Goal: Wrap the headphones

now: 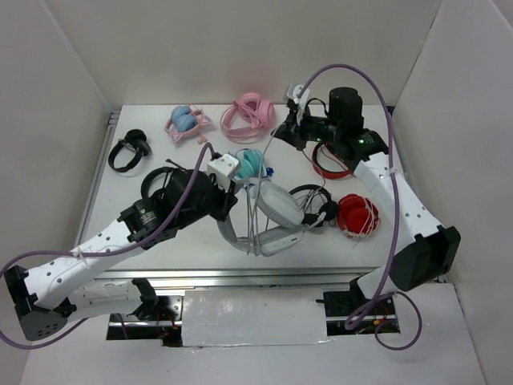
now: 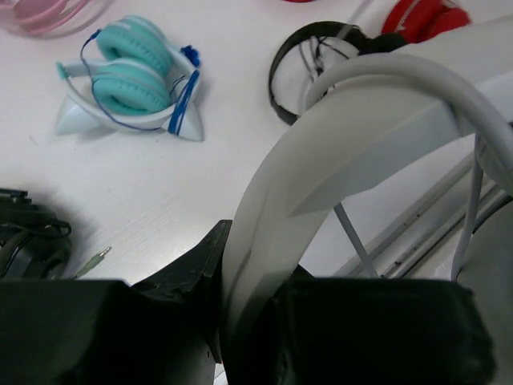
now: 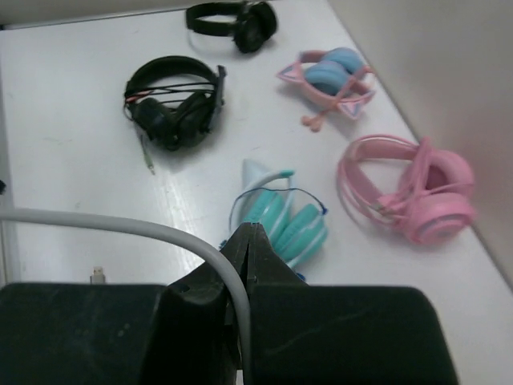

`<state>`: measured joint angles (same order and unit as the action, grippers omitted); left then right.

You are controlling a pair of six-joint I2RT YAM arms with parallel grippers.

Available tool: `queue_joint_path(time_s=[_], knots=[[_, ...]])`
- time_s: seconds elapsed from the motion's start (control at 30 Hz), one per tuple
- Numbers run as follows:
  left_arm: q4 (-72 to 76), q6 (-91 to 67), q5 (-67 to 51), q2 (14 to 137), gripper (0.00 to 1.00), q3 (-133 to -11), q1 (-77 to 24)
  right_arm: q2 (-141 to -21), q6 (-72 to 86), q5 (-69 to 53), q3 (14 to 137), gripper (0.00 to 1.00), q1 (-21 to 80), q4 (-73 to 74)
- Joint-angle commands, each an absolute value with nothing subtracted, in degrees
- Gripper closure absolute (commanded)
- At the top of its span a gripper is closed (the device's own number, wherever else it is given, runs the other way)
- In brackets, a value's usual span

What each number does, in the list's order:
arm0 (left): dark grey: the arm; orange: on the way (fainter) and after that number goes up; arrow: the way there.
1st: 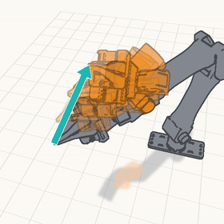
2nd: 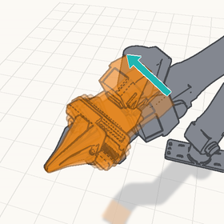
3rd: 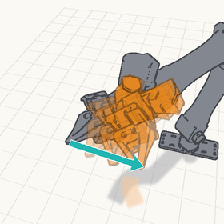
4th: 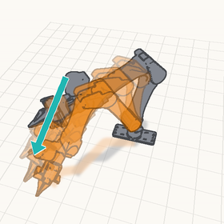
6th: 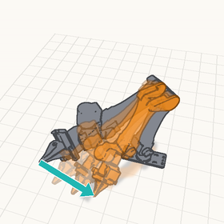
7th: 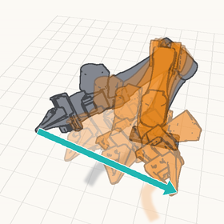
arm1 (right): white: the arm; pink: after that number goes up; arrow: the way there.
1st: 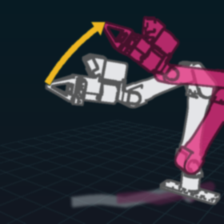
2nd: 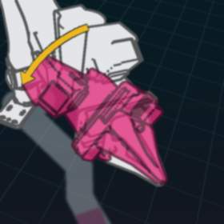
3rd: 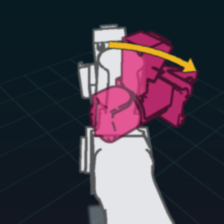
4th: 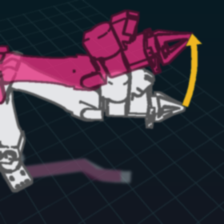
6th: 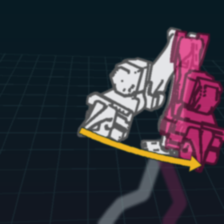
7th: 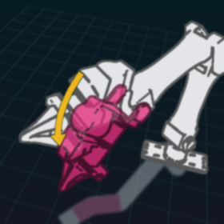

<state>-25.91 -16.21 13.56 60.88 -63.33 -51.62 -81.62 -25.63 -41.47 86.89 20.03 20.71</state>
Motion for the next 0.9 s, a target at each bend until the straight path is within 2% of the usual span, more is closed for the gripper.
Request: queue_joint_path(time_s=[0.0,0.33,0.47,0.7,0.87], knots=[[-22.24,-13.45,8.44,58.28,1.0,-68.89,-53.44,-82.97,-26.37,-49.74,83.44,0.97,19.33,20.41],[-28.3,-12.75,16.08,61.52,1.0,-85.33,-53.61,-88.94,-22.41,-56.24,74.62,0.82,22.14,11.52],[-32.59,-11.17,16.35,65.02,1.0,-96.72,-53.53,-93.85,-15.59,-59.06,71.9,0.78,25.04,3.36],[-40.16,-8.7,18.7,70.66,1.0,-115.99,-53.35,-103.0,-4.24,-58.18,71.29,0.74,30.5,-12.97],[-41.39,-9.67,19.78,70.66,1.0,-120.67,-53.17,-107.3,8.75,-62.22,65.31,0.76,31.38,-31.06]])
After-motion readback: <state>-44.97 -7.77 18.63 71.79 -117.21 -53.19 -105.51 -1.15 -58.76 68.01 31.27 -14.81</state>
